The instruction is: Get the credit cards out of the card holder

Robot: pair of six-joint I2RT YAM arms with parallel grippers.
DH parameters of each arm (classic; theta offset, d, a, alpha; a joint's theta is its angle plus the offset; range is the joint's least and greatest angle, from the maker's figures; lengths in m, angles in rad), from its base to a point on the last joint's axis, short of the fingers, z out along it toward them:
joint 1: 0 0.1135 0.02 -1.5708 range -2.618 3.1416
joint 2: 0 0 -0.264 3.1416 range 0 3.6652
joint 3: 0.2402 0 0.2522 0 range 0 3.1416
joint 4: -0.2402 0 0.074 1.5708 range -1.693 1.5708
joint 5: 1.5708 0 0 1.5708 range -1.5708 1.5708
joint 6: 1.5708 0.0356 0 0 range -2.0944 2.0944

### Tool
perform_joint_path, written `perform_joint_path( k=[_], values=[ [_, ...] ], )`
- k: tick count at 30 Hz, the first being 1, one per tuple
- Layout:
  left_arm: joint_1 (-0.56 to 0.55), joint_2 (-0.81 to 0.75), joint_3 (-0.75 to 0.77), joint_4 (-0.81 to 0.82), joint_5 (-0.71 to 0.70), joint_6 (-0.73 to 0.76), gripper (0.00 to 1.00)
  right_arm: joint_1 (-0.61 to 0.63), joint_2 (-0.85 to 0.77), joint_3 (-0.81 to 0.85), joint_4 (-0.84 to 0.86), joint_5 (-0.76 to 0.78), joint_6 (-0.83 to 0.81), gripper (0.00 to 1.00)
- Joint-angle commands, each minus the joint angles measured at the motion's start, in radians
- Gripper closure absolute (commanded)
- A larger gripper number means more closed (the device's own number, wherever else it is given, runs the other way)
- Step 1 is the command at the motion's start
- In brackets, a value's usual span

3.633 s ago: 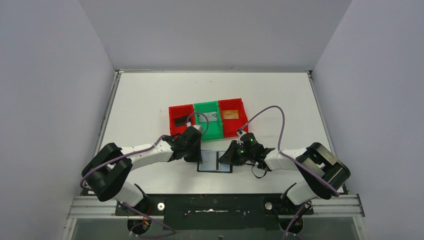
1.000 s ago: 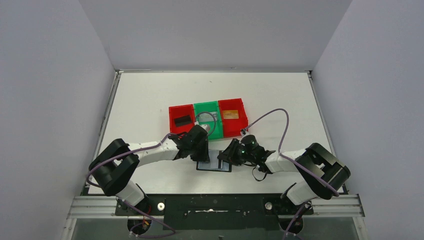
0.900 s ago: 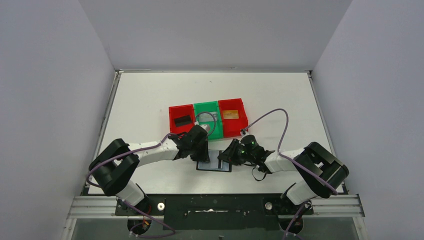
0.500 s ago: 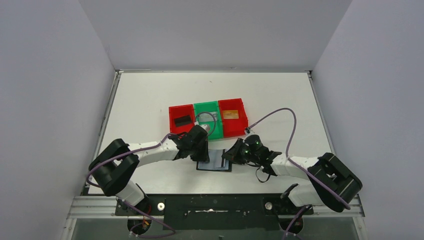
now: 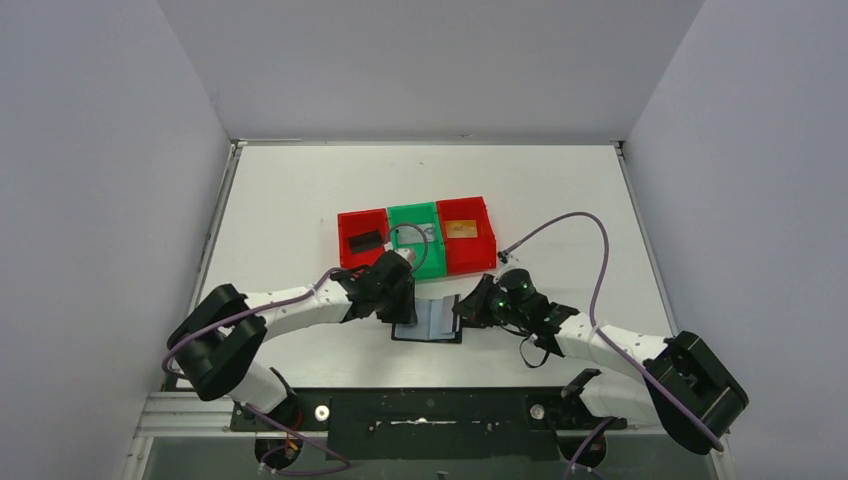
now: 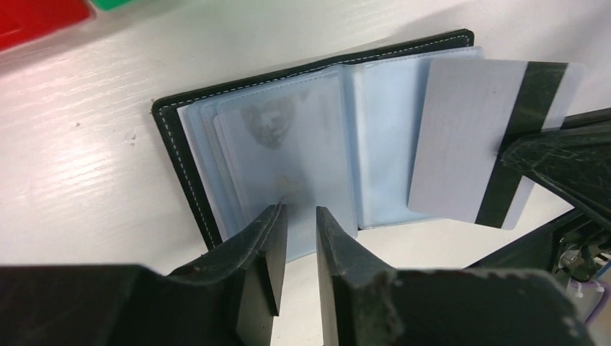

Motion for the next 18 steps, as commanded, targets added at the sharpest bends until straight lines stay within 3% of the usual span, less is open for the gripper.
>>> perform_joint_path(
  k=[1,10,18],
  values=[
    [-0.003,-0.081,0.017,-0.005,-0.031,0.010,0.75,-0.005,-0.077,0.035,0.043,0.038,-0.078,1.00],
    [0.022,-0.237,0.040,-0.103,-0.187,0.038,0.49,0.005,-0.204,0.057,0.048,0.093,-0.241,1.00],
    [0.172,-0.448,-0.003,-0.205,-0.289,0.063,0.30,0.059,-0.230,0.121,0.066,0.178,-0.435,1.00]
  ],
)
